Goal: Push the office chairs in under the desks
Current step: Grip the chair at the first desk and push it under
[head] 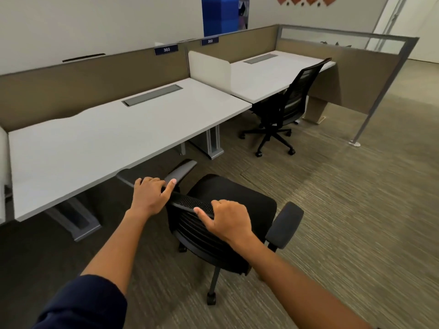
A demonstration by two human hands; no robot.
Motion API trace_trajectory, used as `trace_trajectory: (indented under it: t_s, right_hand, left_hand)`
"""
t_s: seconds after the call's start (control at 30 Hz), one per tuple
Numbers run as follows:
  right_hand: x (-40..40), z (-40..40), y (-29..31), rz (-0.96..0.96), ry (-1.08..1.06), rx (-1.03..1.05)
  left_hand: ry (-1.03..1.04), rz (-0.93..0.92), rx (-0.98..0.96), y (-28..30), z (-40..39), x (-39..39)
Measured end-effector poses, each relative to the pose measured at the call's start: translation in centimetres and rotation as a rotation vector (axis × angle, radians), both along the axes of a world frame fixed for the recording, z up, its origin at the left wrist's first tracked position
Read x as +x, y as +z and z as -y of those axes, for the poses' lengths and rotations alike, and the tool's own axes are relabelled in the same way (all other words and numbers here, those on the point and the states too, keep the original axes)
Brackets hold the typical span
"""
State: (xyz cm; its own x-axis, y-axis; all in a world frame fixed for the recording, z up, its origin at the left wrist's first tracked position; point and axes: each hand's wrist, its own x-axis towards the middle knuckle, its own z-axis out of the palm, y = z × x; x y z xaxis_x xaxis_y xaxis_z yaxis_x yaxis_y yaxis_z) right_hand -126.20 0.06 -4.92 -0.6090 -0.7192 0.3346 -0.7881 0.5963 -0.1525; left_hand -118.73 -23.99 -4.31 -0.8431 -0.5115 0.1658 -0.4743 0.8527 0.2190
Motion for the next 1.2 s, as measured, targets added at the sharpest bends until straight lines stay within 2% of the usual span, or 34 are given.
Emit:
trace_trajectory:
  t_s: [0.2, 0.43, 0.97, 1.2]
  right_hand:
    - [-7.6, -2.1, 0.1, -0.009, -0.025, 0.063]
    - [-14.9, -1.2, 0.3, -0.005, -0.042, 0.144]
    - [-22.6, 13.3, -0.3, -0.009, 0.073, 0.19]
    - [-27.7, 16.4, -0.2, -0.051, 0.07, 0.214]
  left_hand:
    - [0.035, 0.018, 0.043, 0.0, -2.7, -2.9]
    - [0.037, -0.013, 0.009, -0.9, -2.9, -6.4]
    - [0.136, 0.028, 0.062, -0.6, 10.9, -13.3]
    - [0.153, 0.005, 0.056, -1.1, 12.5, -15.7]
